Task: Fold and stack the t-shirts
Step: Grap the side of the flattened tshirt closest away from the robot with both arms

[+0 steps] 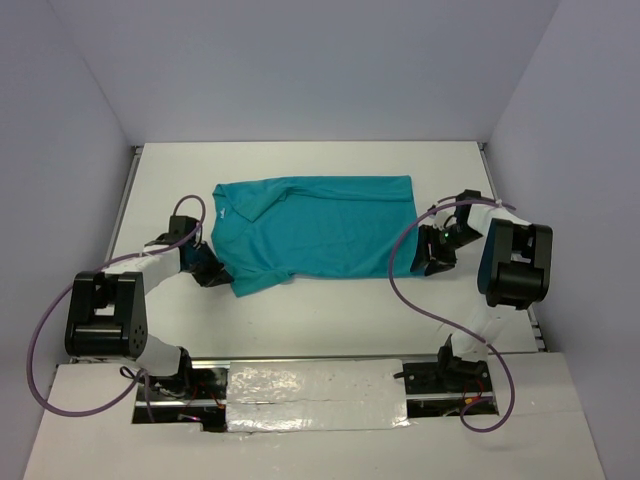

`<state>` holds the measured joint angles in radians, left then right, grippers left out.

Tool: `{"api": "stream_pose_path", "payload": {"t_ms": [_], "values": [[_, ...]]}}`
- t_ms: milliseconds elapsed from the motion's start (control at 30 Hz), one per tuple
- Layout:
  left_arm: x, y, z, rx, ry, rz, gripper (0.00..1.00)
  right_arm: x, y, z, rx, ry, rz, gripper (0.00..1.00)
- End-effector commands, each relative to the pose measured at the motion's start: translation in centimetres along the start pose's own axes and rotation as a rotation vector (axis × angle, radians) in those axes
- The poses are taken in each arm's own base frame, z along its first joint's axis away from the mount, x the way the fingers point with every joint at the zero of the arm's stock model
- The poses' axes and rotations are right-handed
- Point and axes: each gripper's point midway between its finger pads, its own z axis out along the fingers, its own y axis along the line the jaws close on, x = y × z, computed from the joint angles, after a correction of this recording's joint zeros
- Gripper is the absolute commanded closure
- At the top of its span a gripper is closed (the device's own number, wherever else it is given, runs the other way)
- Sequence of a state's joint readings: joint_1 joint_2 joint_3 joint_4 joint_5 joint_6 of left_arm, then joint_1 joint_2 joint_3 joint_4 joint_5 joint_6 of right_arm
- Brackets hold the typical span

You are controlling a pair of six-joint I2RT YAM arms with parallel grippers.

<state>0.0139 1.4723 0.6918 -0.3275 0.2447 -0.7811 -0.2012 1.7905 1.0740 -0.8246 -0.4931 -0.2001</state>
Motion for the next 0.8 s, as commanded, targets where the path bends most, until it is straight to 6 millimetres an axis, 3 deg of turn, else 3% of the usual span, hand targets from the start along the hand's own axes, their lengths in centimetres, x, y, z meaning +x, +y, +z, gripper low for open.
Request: {"api": "stream_pose_path", "payload": {"t_ms": [0, 133, 400, 533, 767], "values": [[0.6, 1.3, 0.3, -0.045, 0.006, 0.028, 0.84, -0.7, 0.4, -0.4, -0.027, -0.003, -0.001, 0.45], [0.3, 1.0, 0.2, -0.034, -0.008, 0.028, 1.0, -0.6, 0.3, -0.3, -0.032, 0.0, 0.005, 0.52], [-2.0, -2.4, -3.3, 0.055, -0.097, 0.082, 1.0, -0.6, 0.1, -0.5, -0.045, -0.005, 0.022, 0.67], [-2.1, -3.6, -4.4, 0.092, -0.095, 0.098, 1.0, -0.6, 0.2, -0.5, -0.06, -0.004, 0.031, 0.77], [-1.9, -5.1, -6.1, 0.159, -0.104, 0.112, 1.0, -1.8, 0.7, -2.9, -0.124, -0.09, 0.016, 0.95]]}}
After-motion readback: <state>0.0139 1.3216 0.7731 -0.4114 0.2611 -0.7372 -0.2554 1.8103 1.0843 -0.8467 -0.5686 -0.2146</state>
